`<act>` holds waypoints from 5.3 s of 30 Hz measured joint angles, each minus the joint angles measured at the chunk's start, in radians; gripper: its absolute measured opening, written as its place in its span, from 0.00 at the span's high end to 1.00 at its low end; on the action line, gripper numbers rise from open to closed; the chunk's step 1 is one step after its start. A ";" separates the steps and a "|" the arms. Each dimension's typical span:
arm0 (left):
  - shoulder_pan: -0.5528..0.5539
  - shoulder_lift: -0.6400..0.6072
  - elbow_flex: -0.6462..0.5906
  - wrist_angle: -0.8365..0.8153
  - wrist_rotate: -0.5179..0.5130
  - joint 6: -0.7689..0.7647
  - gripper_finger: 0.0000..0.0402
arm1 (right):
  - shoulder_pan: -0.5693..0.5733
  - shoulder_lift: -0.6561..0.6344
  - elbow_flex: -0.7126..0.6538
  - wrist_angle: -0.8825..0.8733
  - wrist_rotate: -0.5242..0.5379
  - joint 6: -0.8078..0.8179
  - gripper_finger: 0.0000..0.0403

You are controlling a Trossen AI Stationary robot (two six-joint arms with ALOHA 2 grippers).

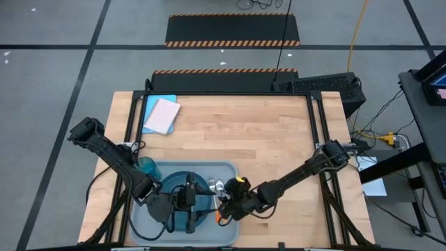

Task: Pick and place plate/cup/fork/spoon on tray
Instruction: Put the yellow spoon on the gray tray to the right of the orange fork

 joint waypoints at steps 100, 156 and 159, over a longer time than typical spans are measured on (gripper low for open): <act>0.012 0.000 0.000 0.008 0.025 0.029 0.39 | 0.007 -0.001 -0.007 -0.168 0.123 0.100 0.61; 0.019 0.000 0.000 0.008 0.027 0.030 0.39 | -0.101 -0.018 -0.006 -0.330 -0.156 0.103 0.70; 0.019 0.000 0.000 0.008 0.027 0.030 0.39 | -0.099 -0.018 -0.006 -0.317 -0.159 0.105 0.70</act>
